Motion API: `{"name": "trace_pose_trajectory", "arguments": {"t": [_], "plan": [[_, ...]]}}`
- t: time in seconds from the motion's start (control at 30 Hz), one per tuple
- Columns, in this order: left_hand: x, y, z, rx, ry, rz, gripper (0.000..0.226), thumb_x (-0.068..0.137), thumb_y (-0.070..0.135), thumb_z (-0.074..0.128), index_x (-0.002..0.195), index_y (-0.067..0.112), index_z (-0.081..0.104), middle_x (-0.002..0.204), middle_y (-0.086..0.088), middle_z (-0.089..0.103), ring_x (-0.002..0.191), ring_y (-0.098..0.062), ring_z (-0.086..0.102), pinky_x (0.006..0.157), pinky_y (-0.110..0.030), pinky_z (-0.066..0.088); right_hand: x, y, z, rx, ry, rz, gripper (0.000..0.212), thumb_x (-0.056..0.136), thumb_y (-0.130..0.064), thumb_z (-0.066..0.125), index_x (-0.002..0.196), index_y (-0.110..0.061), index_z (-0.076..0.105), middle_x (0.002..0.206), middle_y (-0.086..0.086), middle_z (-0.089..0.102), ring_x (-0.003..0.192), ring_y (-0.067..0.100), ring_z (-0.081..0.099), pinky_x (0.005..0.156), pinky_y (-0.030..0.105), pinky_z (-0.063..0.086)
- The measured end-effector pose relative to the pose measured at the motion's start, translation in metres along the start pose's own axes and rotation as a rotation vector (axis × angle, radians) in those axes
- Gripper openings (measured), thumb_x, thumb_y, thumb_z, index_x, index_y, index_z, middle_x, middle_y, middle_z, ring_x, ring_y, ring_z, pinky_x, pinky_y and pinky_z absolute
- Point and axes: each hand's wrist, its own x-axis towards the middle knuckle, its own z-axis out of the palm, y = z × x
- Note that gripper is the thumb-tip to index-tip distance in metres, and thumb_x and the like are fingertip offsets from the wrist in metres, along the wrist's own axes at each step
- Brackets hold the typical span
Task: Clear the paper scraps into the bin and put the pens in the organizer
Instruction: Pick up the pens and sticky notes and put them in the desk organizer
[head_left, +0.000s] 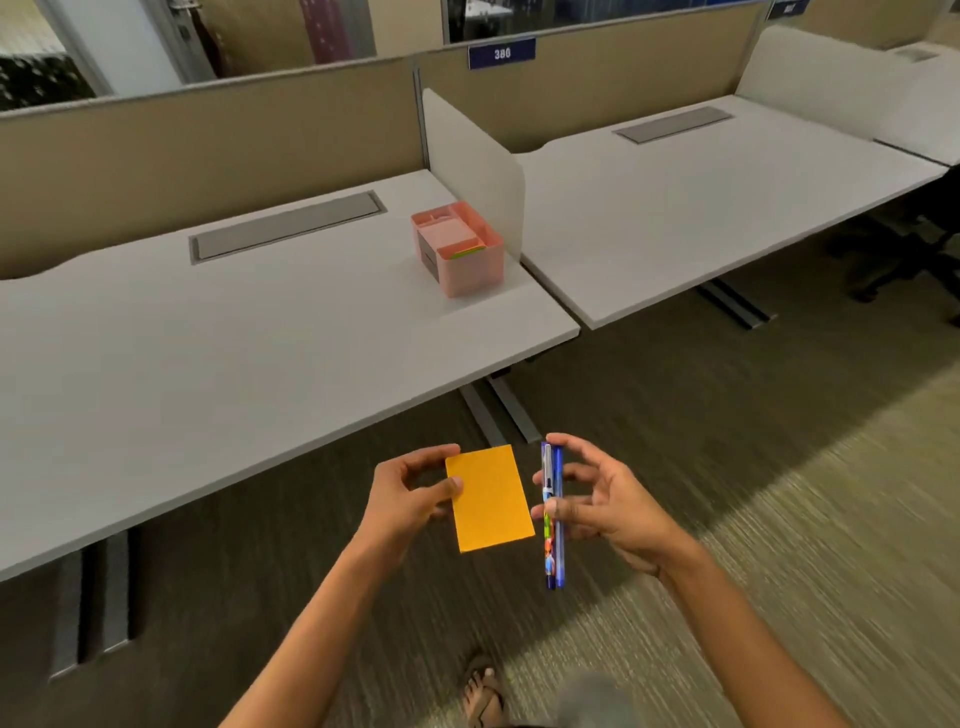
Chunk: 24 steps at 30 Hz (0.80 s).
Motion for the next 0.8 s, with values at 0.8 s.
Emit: {"name": "trace_pose_trajectory", "arguments": {"t": [0.8], "plan": [[0.219,0.068,0.032,-0.305,0.377,-0.058,0.031,0.076,0.000,0.074,0.102,0.016,0.073,0.109,-0.007,0.069,0.099,-0.026,0.068,0.065,-0.036,0.060,0.262,-0.154,-0.135,-0.165,-0.342,0.070,0.076,0.076,-0.006,0.079,0.133,-0.045,0.051,0.130,-0.007,0.064,0.103,0.036,0.070,0.078,0.043,0.060]]}}
